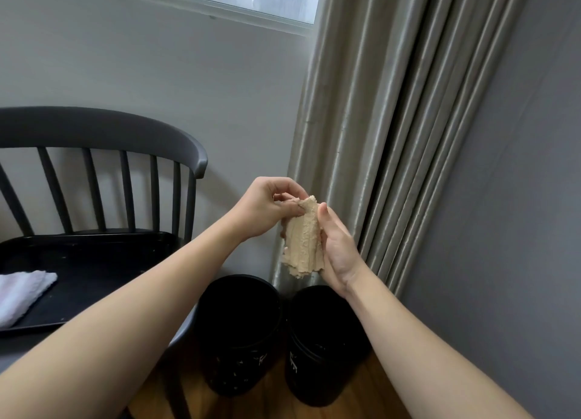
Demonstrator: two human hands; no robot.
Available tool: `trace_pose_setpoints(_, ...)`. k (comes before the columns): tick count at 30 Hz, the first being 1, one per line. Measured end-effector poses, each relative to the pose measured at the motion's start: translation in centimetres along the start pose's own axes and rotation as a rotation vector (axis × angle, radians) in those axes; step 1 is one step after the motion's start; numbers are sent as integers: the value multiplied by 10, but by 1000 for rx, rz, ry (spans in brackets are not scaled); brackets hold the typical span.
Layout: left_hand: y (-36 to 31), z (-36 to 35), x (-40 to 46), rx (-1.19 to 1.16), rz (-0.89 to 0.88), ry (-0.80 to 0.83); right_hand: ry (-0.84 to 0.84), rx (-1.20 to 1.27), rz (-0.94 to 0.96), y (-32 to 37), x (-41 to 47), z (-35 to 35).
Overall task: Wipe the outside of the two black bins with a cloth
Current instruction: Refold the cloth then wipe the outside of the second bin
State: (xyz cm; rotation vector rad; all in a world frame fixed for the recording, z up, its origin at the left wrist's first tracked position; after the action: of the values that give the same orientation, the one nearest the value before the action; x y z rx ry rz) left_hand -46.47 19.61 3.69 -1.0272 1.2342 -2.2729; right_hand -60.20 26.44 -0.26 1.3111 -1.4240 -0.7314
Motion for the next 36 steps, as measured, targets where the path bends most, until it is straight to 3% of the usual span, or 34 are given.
trace_pose_setpoints(12,16,0,2,233,26,81,-18,-58,17,-10,-5,7)
trace_pose_setpoints(19,37,-3,-2,106,66,41,95,182,-167,-35,-2,13)
trace_pose_setpoints(23,58,0,-8,102,76,89,32,89,-174,-46,-3,18)
trace_pose_setpoints(31,137,4,-31,215,445,117,-224,-347,-223,-103,-2,48)
trace_pose_setpoints(36,208,-29,-64,350,722,313,-280,-487,-305,-155,-11,69)
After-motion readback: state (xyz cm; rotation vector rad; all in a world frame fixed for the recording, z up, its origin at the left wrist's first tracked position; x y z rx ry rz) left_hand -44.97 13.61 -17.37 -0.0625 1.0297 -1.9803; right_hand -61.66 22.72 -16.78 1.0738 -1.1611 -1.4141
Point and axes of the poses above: each hand's wrist, its own x-axis towards the middle knuckle, its own z-axis out of the back of the hand, y = z × x, the point moved 1 cm from there along x, towards the middle knuckle, and after that the axes turned 13 degrees about y, right-handed, at the moved point
